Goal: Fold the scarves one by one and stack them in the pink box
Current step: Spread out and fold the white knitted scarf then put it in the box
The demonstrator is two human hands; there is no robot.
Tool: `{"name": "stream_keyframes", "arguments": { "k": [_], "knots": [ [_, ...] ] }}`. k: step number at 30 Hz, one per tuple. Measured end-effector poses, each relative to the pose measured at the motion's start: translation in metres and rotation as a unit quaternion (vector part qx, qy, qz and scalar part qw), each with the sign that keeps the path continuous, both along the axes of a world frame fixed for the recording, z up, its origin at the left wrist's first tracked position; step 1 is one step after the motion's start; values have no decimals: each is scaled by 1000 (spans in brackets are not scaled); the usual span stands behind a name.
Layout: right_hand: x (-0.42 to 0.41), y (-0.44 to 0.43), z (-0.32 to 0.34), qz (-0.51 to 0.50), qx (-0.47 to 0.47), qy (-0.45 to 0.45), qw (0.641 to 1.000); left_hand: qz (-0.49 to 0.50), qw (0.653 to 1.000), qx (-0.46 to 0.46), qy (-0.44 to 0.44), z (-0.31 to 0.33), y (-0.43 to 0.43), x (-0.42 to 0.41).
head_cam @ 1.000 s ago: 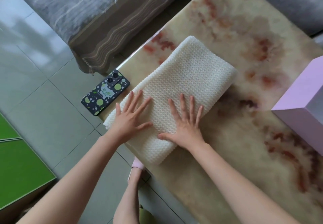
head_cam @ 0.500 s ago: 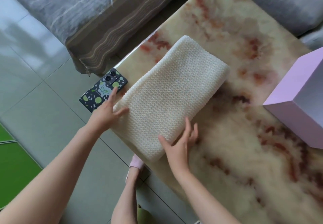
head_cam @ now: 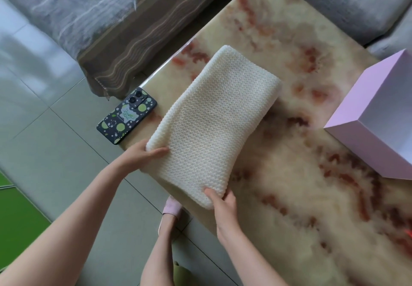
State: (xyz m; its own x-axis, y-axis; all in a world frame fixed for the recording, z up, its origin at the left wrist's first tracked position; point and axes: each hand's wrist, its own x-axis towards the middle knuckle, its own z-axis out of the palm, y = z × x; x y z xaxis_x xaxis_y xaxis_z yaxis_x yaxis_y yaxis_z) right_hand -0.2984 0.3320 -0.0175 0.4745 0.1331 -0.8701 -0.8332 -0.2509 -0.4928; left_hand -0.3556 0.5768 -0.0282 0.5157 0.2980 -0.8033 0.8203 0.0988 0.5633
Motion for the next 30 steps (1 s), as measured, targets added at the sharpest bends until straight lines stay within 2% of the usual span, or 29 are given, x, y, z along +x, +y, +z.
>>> {"name": "stream_keyframes", "arguments": {
  "k": [5,6,9,13,19,24,30],
  "knots": [
    [4,-27,-3,15,0,-22,1000,-41,984,161,71,-9,-25,-4],
    [5,-30,-3,21,0,-29,999,-18,987,144,62,-6,-30,-3],
    [5,-34,-5,36,0,-33,999,61,998,15,22,3,-42,-1],
    [5,-43,-3,49,10,-31,998,106,994,-12,13,3,-53,-6],
    [-1,-66,4,79,12,-66,995,55,986,-158,-25,11,-59,-14],
    [-1,-70,15,53,11,-109,993,70,995,-72,-20,24,-62,-16],
    [19,-63,31,82,74,-183,977,106,985,-87,-104,49,-54,-11]
  ]
}}
